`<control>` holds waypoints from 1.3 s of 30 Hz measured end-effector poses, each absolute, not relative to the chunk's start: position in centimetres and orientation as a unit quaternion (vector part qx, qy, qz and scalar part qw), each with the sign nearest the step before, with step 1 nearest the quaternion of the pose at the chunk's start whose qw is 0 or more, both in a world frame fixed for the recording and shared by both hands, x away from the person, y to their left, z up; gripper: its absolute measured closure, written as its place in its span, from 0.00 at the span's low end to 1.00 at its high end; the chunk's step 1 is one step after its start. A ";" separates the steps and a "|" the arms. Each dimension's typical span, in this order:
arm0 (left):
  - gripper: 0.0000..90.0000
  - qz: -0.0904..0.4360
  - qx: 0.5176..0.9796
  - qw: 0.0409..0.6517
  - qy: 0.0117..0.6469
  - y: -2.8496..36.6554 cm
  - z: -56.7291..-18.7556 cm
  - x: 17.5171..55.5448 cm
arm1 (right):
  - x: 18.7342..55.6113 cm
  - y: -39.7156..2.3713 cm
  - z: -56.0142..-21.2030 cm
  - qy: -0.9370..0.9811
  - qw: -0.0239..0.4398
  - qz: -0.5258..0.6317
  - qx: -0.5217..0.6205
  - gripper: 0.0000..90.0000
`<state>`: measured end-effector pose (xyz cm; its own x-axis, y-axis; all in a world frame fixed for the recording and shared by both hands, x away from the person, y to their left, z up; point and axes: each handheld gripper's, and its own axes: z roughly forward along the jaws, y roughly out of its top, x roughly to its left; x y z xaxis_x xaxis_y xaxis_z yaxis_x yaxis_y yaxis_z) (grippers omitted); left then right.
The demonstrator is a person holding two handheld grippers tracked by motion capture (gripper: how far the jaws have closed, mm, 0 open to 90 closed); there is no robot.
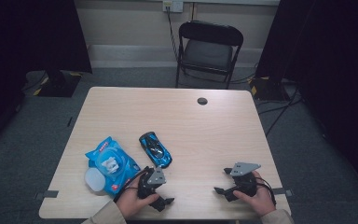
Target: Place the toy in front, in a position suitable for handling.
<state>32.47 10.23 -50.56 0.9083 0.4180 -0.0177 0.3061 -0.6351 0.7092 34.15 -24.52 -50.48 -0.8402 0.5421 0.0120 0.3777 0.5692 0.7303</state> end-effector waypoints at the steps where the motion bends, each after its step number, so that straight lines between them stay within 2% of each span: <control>1: 0.00 0.074 0.901 0.377 0.201 10.2 -50.6 32.5 | 34.1 -24.5 -50.5 0.879 0.107 0.383 0.262 0.15; 12: 0.00 0.074 0.901 0.377 0.201 10.2 -50.6 32.5 | 34.3 -24.6 -50.3 0.878 0.111 0.374 0.276 0.15; 19: 0.00 0.074 0.901 0.376 0.202 10.2 -50.6 32.4 | 34.6 -24.0 -49.7 0.875 0.095 0.356 0.314 0.15; 39: 0.00 0.074 0.901 0.376 0.202 10.2 -50.6 32.4 | 37.1 -19.2 -48.1 0.878 0.086 0.347 0.318 0.16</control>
